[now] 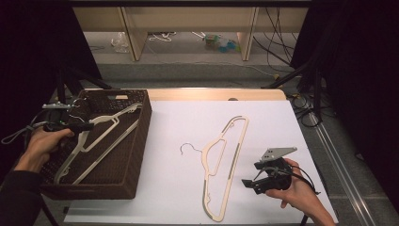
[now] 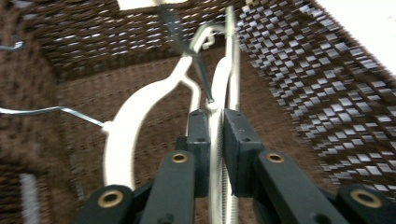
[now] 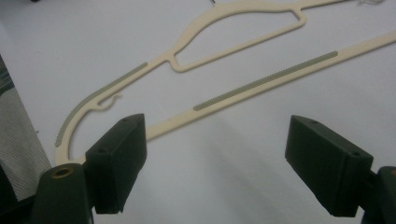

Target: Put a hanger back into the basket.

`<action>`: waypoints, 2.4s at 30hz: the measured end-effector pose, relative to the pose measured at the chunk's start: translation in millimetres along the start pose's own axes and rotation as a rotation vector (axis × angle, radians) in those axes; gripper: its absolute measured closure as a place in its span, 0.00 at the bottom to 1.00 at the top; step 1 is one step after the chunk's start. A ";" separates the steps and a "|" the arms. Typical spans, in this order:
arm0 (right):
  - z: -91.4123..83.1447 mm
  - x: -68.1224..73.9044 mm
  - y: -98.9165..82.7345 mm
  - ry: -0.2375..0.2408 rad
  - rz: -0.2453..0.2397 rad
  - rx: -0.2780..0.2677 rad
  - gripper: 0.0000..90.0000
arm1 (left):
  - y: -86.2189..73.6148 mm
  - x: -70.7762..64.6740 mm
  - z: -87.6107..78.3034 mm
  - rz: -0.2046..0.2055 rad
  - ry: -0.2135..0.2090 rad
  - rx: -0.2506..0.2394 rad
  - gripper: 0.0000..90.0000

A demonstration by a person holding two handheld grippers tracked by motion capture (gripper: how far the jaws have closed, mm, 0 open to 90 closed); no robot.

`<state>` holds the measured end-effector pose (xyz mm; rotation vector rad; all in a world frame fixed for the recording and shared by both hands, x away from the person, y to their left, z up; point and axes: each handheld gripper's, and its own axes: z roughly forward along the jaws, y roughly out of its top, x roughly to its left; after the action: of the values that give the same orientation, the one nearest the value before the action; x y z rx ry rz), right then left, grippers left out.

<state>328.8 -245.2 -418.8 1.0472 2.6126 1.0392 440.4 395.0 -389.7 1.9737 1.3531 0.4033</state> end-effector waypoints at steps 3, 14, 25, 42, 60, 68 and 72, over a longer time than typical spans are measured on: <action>-0.1 0.4 0.0 -0.004 -0.006 -0.001 0.24 | -1.3 0.8 2.5 0.031 0.051 0.013 0.87; -0.6 -0.7 -0.1 -0.008 -0.007 -0.005 0.25 | -3.8 -0.6 -3.3 -0.044 0.180 -0.011 0.63; -0.1 2.0 0.9 -0.005 0.004 0.001 0.25 | -0.5 -56.6 -40.5 -0.009 0.116 -0.208 0.53; 10.2 8.3 2.4 -0.030 0.004 0.009 0.25 | -21.0 -187.7 -48.0 0.145 -0.142 -0.325 0.41; 23.0 3.6 6.5 -0.078 0.069 0.003 0.25 | -55.4 -286.0 -38.7 0.221 -0.366 -0.257 0.39; 30.3 1.1 7.1 -0.079 0.071 0.012 0.25 | -60.0 -316.9 -27.8 0.259 -0.429 -0.259 0.39; 32.7 0.0 7.7 -0.087 0.080 0.014 0.25 | -67.6 -303.6 -4.2 0.278 -0.348 -0.247 0.39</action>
<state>344.9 -223.2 -438.3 1.1815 2.5320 0.9697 268.2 136.0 -394.8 1.9186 0.7779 0.3181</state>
